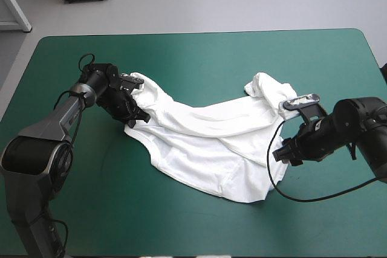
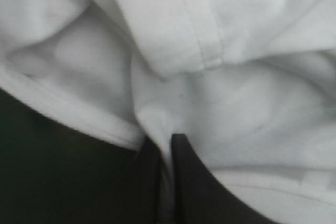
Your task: Fold the cloth
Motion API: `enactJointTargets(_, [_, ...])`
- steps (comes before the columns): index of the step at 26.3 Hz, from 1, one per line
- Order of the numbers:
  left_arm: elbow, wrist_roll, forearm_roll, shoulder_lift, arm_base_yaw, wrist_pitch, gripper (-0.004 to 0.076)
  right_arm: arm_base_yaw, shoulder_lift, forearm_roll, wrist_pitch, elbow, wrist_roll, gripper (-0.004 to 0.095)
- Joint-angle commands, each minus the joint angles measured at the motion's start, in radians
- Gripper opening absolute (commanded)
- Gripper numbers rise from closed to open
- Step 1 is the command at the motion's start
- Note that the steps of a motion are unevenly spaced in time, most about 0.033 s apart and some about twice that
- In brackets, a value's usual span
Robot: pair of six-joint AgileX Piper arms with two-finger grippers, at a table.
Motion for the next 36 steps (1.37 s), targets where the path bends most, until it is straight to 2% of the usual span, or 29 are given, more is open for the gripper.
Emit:
enactJointTargets(1, [0.001,0.002,-0.084,-0.045,-0.013,0.098,-0.0022,0.002,0.032,-0.012,-0.017,0.039,-0.005,0.0542])
enactJointTargets(5, [0.001,0.005,-0.085,-0.084,-0.013,0.098,-0.0022,0.002,0.141,-0.018,-0.081,0.028,-0.031,0.0542])
enactJointTargets(11, [0.001,0.02,-0.09,-0.114,-0.013,0.101,-0.0022,0.002,0.285,-0.088,-0.147,0.028,-0.031,0.0542])
enactJointTargets(18, [0.001,0.025,-0.097,-0.116,-0.013,0.101,-0.0022,0.002,0.346,-0.091,-0.252,0.027,-0.031,0.0542])
enactJointTargets(26, [0.001,0.03,-0.116,-0.116,-0.013,0.101,-0.0022,0.002,0.43,-0.086,-0.305,0.027,-0.031,0.0531])
enactJointTargets(27, [0.001,0.03,-0.116,-0.116,-0.013,0.101,-0.0022,0.002,0.439,-0.079,-0.309,0.027,-0.031,0.0502])
enactJointTargets(29, [0.001,0.03,-0.116,-0.116,-0.013,0.101,-0.0022,0.002,0.454,-0.061,-0.309,0.027,-0.031,0.0377])
enactJointTargets(33, [0.001,0.032,-0.116,-0.125,-0.013,0.118,-0.0022,0.002,0.46,0.026,-0.309,0.027,-0.111,-0.0007])
enactJointTargets(36, [0.001,0.035,-0.116,-0.147,-0.013,0.151,-0.0022,0.002,0.453,0.092,-0.278,0.012,-0.144,-0.0013])
